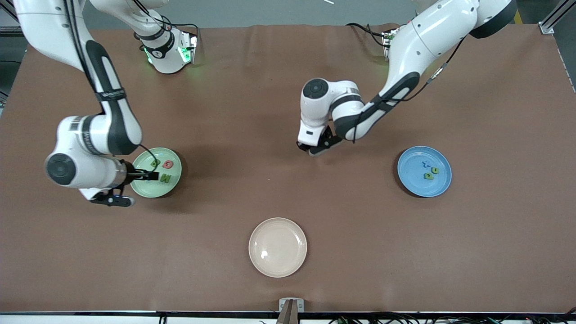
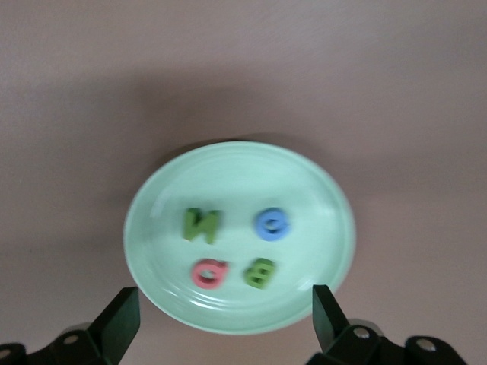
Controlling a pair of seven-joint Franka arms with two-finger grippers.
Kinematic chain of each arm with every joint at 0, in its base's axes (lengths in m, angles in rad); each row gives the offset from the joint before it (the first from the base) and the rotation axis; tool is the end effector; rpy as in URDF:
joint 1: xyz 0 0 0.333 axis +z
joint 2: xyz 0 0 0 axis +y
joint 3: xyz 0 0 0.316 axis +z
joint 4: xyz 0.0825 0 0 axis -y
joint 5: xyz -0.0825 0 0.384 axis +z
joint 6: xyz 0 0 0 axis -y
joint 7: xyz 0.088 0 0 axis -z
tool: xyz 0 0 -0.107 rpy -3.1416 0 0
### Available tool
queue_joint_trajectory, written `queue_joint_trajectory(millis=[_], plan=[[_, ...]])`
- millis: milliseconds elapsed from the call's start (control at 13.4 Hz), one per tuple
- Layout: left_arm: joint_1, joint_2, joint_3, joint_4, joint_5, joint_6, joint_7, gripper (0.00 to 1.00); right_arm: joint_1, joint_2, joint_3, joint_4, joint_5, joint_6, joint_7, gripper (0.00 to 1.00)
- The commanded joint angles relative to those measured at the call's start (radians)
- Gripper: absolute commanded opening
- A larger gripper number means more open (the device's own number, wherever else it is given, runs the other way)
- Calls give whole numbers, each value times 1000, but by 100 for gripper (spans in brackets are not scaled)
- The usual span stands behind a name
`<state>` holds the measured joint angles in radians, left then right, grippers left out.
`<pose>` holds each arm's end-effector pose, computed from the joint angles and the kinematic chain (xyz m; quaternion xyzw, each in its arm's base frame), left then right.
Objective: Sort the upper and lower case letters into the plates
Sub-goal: 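Grasp the blue E and carry it over the blue plate with the left gripper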
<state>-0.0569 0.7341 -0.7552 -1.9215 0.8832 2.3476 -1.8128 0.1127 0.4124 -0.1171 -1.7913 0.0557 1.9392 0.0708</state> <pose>0.4429 -0.4273 0.1889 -0.9704 -0.2337 -0.0591 0.0118 0.6177 0.0057 0.3040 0.9903 -0.0488 -0.1302 0.0037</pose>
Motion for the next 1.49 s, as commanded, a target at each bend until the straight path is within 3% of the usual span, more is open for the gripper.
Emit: queue_joint_trajectory(millis=[0,149,299,448,822,1420], plan=[[125,-30,-25,3,5,-22,117,14,-82,-62,5,3,-10,-57,-107,100],[291,-42,-103,-20,3,-28,220,14,-96,-98,4,57,-13,-145,-111,100],[487,-39,-229,-30,2,-114,353,14,-96,-93,4,206,-34,-312,-108,100],[618,-39,-297,-39,-3,-169,470,14,-88,-92,8,320,-82,-420,-106,100],[920,-41,-407,-148,-7,-174,719,14,-97,-96,4,382,-77,-460,-111,100],[1025,-27,-395,-258,-7,-172,820,14,-87,-83,10,473,-79,-453,-99,100]])
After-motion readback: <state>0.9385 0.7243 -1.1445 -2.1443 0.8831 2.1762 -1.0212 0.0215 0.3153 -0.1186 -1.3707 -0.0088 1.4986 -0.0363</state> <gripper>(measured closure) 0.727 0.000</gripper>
